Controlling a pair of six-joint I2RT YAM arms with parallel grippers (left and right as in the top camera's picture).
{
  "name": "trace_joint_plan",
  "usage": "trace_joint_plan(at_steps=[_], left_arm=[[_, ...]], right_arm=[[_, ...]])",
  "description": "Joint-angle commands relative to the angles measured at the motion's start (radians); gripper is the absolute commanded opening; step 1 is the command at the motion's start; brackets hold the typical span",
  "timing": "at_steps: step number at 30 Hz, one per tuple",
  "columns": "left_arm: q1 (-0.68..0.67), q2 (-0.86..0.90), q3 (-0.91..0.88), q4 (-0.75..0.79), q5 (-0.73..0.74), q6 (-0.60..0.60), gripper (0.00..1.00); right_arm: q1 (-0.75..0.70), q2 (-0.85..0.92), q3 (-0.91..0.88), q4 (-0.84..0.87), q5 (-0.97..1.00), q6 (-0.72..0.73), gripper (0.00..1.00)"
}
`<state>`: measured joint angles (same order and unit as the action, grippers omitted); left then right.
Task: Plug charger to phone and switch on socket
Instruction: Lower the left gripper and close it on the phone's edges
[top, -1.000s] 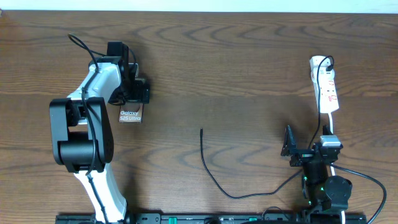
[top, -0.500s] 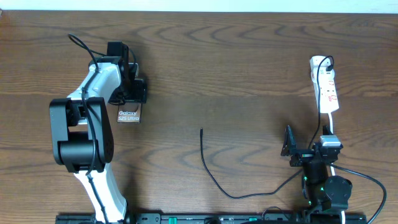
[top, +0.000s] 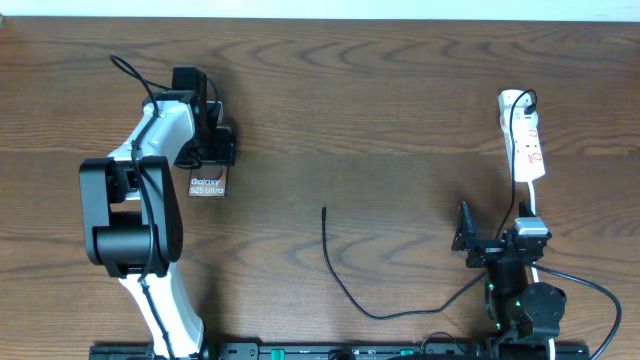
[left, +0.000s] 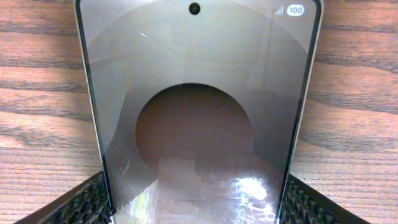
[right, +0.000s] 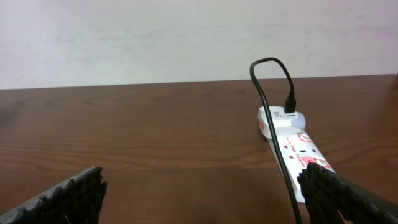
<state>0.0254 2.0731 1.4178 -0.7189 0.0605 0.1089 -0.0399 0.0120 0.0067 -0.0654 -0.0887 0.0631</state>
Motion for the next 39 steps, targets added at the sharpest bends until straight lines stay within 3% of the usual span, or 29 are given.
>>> trace_joint_plan(at_steps=[1,27,39], left_arm=[[0.003,0.031,-0.010,0.000,-0.020,0.003,0.76],[0.003,0.031,-0.010,0.000,-0.020,0.003,0.69],[0.003,0.031,-0.010,0.000,-0.020,0.003,0.56]], right_arm=[[0.007,-0.006,-0.001,-0.005,0.008,-0.013,0.99],[0.007,-0.006,-0.001,-0.005,0.008,-0.013,0.99],[0.007,-0.006,-0.001,-0.005,0.008,-0.013,0.99]])
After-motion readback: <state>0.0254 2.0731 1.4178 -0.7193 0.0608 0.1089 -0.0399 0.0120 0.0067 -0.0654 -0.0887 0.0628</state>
